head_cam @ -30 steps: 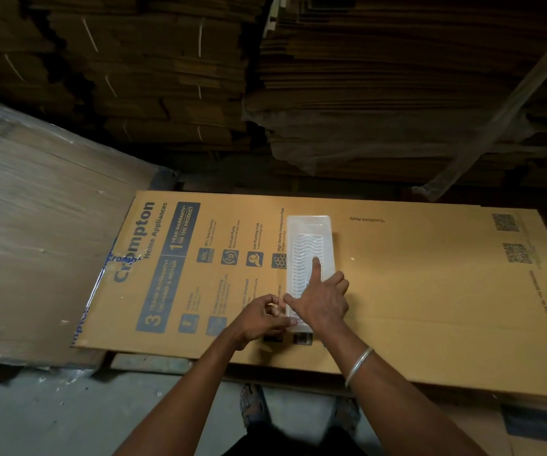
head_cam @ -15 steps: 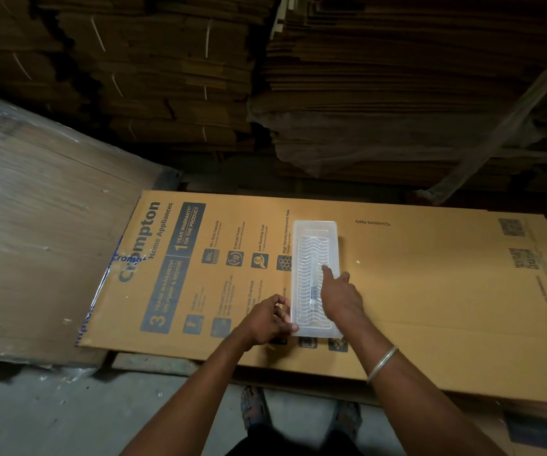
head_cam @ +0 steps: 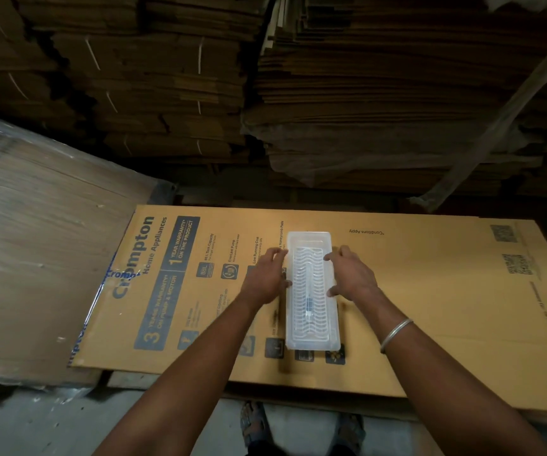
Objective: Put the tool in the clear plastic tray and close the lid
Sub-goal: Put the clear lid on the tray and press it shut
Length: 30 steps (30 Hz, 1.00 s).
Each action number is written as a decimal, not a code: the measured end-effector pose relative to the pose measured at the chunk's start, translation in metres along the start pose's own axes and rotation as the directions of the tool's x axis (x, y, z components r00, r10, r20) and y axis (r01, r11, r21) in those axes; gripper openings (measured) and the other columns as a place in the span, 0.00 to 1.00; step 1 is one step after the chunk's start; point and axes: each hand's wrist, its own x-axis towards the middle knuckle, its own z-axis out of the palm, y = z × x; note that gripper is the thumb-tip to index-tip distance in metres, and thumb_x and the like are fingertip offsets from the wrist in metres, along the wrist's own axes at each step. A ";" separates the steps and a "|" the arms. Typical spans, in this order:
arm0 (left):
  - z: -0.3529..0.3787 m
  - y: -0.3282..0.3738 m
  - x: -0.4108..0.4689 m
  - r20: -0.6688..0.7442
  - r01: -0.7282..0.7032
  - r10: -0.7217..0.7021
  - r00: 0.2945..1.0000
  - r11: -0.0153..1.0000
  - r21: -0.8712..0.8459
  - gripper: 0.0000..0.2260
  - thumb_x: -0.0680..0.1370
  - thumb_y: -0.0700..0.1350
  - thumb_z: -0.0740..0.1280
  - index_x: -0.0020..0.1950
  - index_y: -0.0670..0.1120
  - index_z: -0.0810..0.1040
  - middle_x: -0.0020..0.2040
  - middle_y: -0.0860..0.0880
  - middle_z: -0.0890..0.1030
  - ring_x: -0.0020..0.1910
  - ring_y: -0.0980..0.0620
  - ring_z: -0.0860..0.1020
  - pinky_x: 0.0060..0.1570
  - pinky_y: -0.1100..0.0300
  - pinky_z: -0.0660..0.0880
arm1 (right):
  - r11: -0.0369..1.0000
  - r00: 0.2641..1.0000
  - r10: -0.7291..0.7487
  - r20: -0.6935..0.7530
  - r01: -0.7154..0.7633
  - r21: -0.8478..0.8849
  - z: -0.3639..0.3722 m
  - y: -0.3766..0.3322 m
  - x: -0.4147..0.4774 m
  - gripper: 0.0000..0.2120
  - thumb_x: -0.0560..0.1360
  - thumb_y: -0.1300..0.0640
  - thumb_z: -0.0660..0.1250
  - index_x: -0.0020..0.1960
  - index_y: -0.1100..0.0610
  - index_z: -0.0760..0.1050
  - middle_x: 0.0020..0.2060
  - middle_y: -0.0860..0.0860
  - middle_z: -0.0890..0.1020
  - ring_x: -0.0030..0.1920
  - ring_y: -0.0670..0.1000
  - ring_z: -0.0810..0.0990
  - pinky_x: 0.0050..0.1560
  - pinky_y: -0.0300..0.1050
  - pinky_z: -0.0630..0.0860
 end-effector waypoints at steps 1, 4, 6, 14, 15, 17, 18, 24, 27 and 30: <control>-0.005 0.001 0.010 0.043 -0.014 0.011 0.999 0.998 0.063 0.41 0.75 0.52 0.74 0.81 0.46 0.56 0.82 0.46 0.56 0.77 0.42 0.64 0.70 0.43 0.71 | 0.999 1.000 -0.024 0.007 0.024 -0.022 -0.003 0.000 0.003 0.47 0.62 0.55 0.84 0.76 0.49 0.65 0.72 0.52 0.68 0.71 0.55 0.69 0.62 0.55 0.77; -0.014 0.004 0.034 0.208 -0.060 0.016 0.978 0.977 0.206 0.50 0.73 0.54 0.76 0.83 0.46 0.46 0.84 0.47 0.45 0.82 0.43 0.52 0.76 0.42 0.64 | 0.990 0.996 -0.083 0.035 0.086 -0.114 -0.006 -0.001 0.012 0.53 0.63 0.55 0.84 0.80 0.49 0.57 0.82 0.53 0.55 0.81 0.56 0.54 0.72 0.58 0.70; -0.015 0.006 0.046 0.286 -0.086 0.005 0.958 0.958 0.272 0.52 0.73 0.54 0.76 0.83 0.46 0.43 0.84 0.47 0.42 0.83 0.44 0.50 0.76 0.41 0.62 | 0.980 0.992 -0.094 0.086 0.107 -0.165 -0.008 -0.002 0.018 0.56 0.64 0.55 0.83 0.82 0.49 0.52 0.83 0.51 0.48 0.82 0.56 0.49 0.74 0.56 0.68; -0.012 0.011 0.063 0.326 -0.115 -0.011 0.945 0.923 0.367 0.53 0.69 0.55 0.78 0.83 0.47 0.47 0.84 0.46 0.48 0.82 0.44 0.54 0.73 0.40 0.67 | 0.977 0.971 -0.088 0.224 0.128 -0.168 -0.016 -0.007 0.033 0.60 0.63 0.57 0.84 0.82 0.51 0.48 0.83 0.52 0.46 0.82 0.56 0.52 0.74 0.57 0.67; -0.012 0.012 0.064 0.323 -0.118 -0.010 0.946 0.920 0.373 0.53 0.69 0.55 0.79 0.83 0.47 0.48 0.84 0.46 0.48 0.82 0.44 0.54 0.73 0.40 0.67 | 0.976 0.970 -0.090 0.226 0.130 -0.172 -0.016 -0.008 0.034 0.60 0.63 0.57 0.84 0.82 0.51 0.48 0.83 0.52 0.47 0.81 0.56 0.52 0.74 0.56 0.68; -0.012 0.013 0.066 0.318 -0.118 -0.011 0.948 0.917 0.382 0.53 0.68 0.55 0.79 0.83 0.47 0.49 0.84 0.46 0.49 0.82 0.44 0.55 0.73 0.40 0.68 | 0.977 0.969 -0.099 0.224 0.137 -0.163 -0.017 -0.007 0.037 0.59 0.63 0.57 0.84 0.82 0.51 0.50 0.83 0.52 0.47 0.81 0.56 0.54 0.74 0.56 0.68; -0.011 0.013 0.066 0.316 -0.120 -0.009 0.949 0.915 0.385 0.53 0.68 0.55 0.79 0.83 0.47 0.50 0.84 0.45 0.49 0.82 0.45 0.56 0.72 0.41 0.68 | 0.977 0.970 -0.106 0.220 0.143 -0.159 -0.016 -0.006 0.038 0.59 0.62 0.57 0.84 0.82 0.51 0.50 0.83 0.52 0.48 0.81 0.56 0.55 0.73 0.55 0.69; -0.016 0.011 0.064 0.327 -0.113 0.006 0.945 0.944 0.309 0.53 0.68 0.53 0.79 0.83 0.47 0.49 0.84 0.46 0.49 0.81 0.45 0.57 0.74 0.41 0.67 | 0.980 0.970 -0.118 0.214 0.149 -0.135 -0.014 -0.003 0.039 0.60 0.63 0.57 0.84 0.82 0.51 0.48 0.83 0.51 0.46 0.81 0.56 0.54 0.74 0.56 0.67; -0.029 0.016 0.059 0.304 -0.101 0.018 0.952 0.960 0.261 0.51 0.68 0.52 0.79 0.83 0.47 0.52 0.84 0.47 0.50 0.81 0.47 0.59 0.74 0.43 0.66 | 0.980 0.968 -0.130 0.217 0.159 -0.119 -0.016 -0.001 0.039 0.60 0.64 0.55 0.84 0.82 0.51 0.47 0.83 0.52 0.46 0.81 0.57 0.52 0.77 0.57 0.62; -0.031 0.016 0.053 0.260 -0.041 0.000 0.966 0.988 0.151 0.47 0.72 0.52 0.76 0.83 0.46 0.52 0.84 0.48 0.51 0.81 0.47 0.59 0.76 0.45 0.63 | 0.976 0.963 -0.140 0.230 0.173 -0.134 -0.016 0.002 0.041 0.56 0.68 0.43 0.79 0.83 0.52 0.45 0.83 0.55 0.46 0.82 0.57 0.47 0.80 0.56 0.49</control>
